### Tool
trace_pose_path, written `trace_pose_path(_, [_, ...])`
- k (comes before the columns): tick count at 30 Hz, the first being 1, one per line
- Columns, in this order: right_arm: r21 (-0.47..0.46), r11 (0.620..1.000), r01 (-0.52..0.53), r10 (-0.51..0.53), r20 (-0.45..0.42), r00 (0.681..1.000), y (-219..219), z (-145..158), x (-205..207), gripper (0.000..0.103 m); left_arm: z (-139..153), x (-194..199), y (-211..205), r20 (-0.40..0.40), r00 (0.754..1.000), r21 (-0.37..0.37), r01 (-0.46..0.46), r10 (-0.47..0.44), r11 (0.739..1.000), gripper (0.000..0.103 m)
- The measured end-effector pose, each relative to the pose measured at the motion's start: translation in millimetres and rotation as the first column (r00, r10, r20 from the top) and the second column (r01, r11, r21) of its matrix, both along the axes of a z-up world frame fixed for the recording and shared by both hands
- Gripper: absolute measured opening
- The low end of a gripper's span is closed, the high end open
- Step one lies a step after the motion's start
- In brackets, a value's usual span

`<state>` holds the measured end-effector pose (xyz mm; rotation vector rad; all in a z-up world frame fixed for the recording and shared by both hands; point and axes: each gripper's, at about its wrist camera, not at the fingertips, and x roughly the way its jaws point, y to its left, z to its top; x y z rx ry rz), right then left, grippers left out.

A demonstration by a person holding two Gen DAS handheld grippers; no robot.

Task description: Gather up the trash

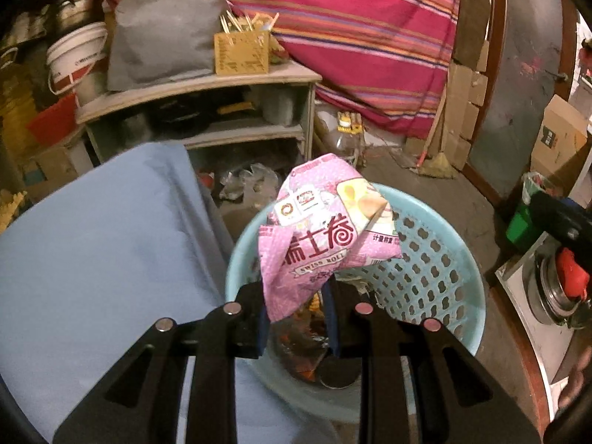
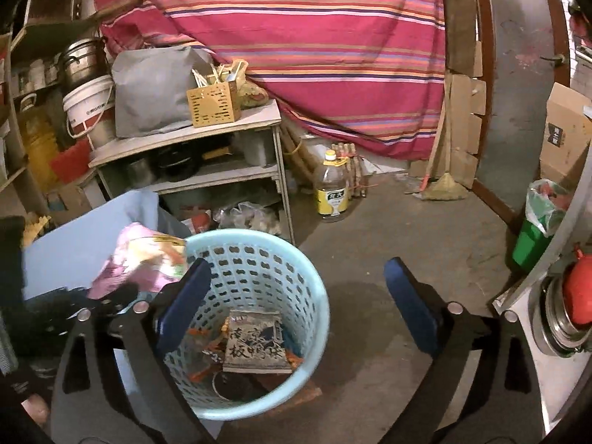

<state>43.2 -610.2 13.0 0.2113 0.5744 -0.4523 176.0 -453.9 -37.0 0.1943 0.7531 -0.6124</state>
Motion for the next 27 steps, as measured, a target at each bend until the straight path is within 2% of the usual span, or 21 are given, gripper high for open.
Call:
trace_pose_path(5, [0.003, 1.0, 0.003, -0.003, -0.017, 1.0, -0.4, -7.2, -5.7, 0.094, -14.1, 4.6, -13.8, -0.015, 1.0, 0.027, 0.016, -0.016, 1.0, 0.029])
trace_pose_path(6, [0.011, 1.0, 0.003, -0.003, -0.019, 1.0, -1.1, -8.5, -5.3, 0.094, -16.1, 5.9, -14.3, -0.024, 1.0, 0.029, 0.015, -0.015, 0.999, 0.033])
trace_pose_path(8, [0.02, 1.0, -0.002, 0.003, -0.017, 1.0, -1.4, -9.6, -2.7, 0.094, -18.0, 7.2, -10.7, -0.03, 1.0, 0.021, -0.004, 0.005, 1.0, 0.063])
trace_pose_path(11, [0.031, 0.999, -0.006, 0.006, -0.022, 1.0, -1.7, -13.0, 0.1, 0.093, -16.8, 3.5, -5.2, 0.003, 1.0, 0.026, -0.01, 0.01, 1.0, 0.065])
trace_pose_path(14, [0.036, 0.999, -0.011, 0.011, -0.019, 1.0, -1.8, -13.4, 2.8, 0.093, -15.2, 1.6, 7.7, 0.005, 1.0, 0.032, -0.03, 0.03, 0.999, 0.068])
trace_pose_path(17, [0.032, 0.999, -0.031, 0.031, -0.016, 0.999, 4.0, -15.4, 5.1, 0.094, -9.1, -2.6, 31.4, 0.038, 0.997, 0.023, -0.075, 0.074, 0.997, 0.076])
trace_pose_path(23, [0.026, 0.997, -0.072, 0.072, -0.022, 0.997, 21.5, -18.1, 8.2, 0.096, 15.5, -18.1, 86.4, 0.099, 0.987, -0.011, -0.128, 0.128, 0.992, 0.077])
trace_pose_path(27, [0.016, 0.992, -0.128, 0.128, -0.008, 0.992, 47.7, -15.4, -0.3, 0.099, 36.5, -43.3, 132.8, 0.151, 0.975, -0.034, -0.159, 0.162, 0.987, 0.08])
